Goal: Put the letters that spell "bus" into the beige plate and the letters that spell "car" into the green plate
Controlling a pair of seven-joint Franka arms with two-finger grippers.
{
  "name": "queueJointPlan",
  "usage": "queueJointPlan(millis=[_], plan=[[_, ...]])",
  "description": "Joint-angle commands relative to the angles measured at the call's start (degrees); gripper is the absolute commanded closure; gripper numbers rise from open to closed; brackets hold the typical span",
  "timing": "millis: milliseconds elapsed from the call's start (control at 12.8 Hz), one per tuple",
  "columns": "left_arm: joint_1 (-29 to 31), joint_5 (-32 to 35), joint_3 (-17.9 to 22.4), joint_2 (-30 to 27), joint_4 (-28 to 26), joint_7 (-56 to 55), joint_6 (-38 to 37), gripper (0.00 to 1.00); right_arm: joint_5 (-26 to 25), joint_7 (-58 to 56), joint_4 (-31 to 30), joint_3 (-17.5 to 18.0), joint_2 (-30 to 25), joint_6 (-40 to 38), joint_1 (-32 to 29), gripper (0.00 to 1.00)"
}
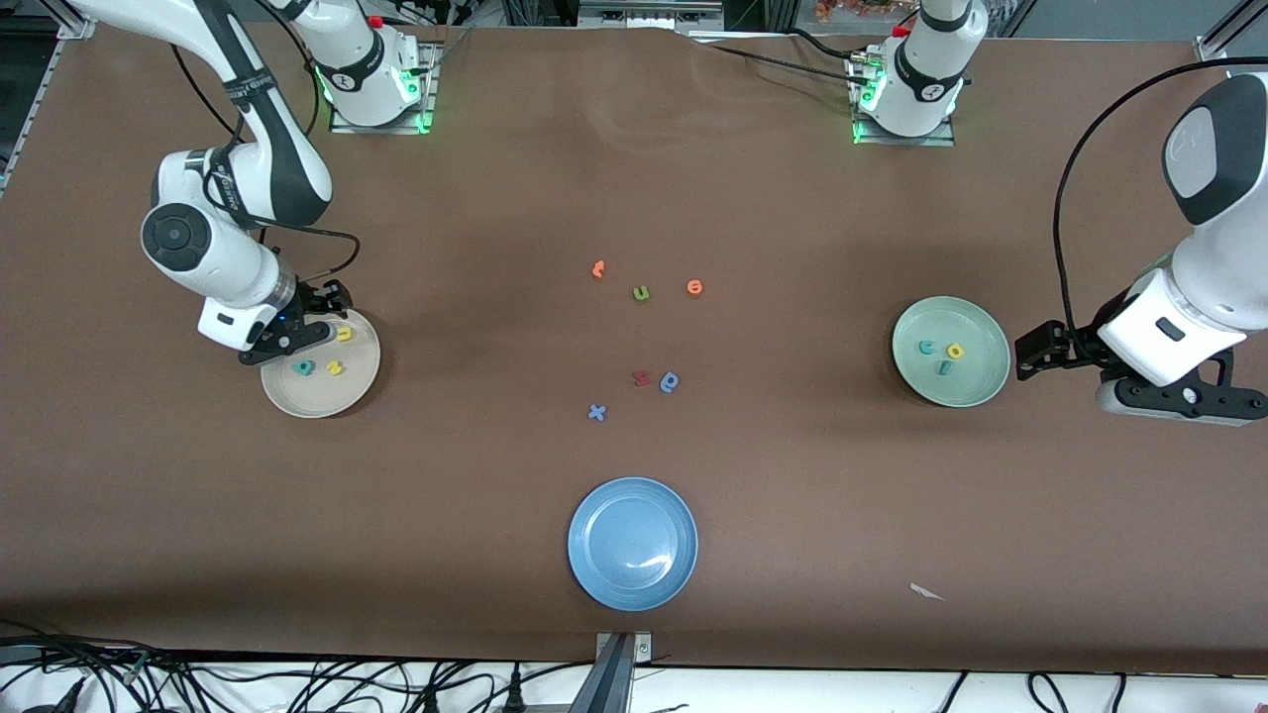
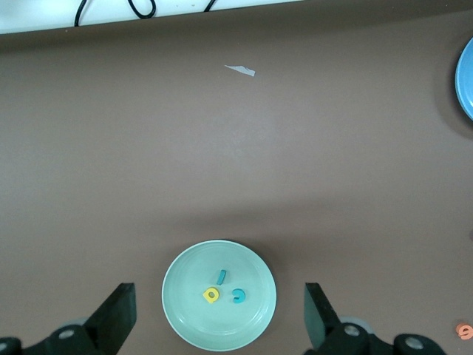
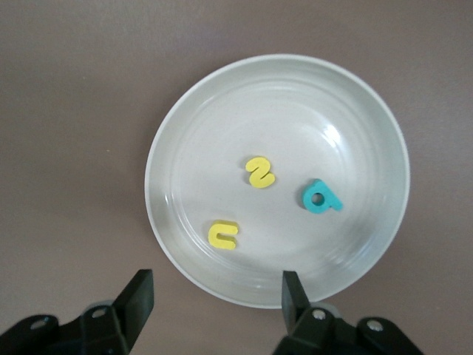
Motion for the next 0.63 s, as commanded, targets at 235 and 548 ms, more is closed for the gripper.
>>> queueJointPlan(millis=[235, 548], plan=[[-0.1, -1.9, 0.3, -0.1, 0.9, 0.9, -1.0, 0.0, 3.1, -0.3, 13.2, 0.6, -4.1, -15.0, 0.3, 0.16], [-0.1, -1.8, 0.3, -0.1, 0.9, 0.9, -1.0, 0.0, 5.4, -0.5, 29.8, -6.9, -4.5, -34.1, 7.2, 0.14]])
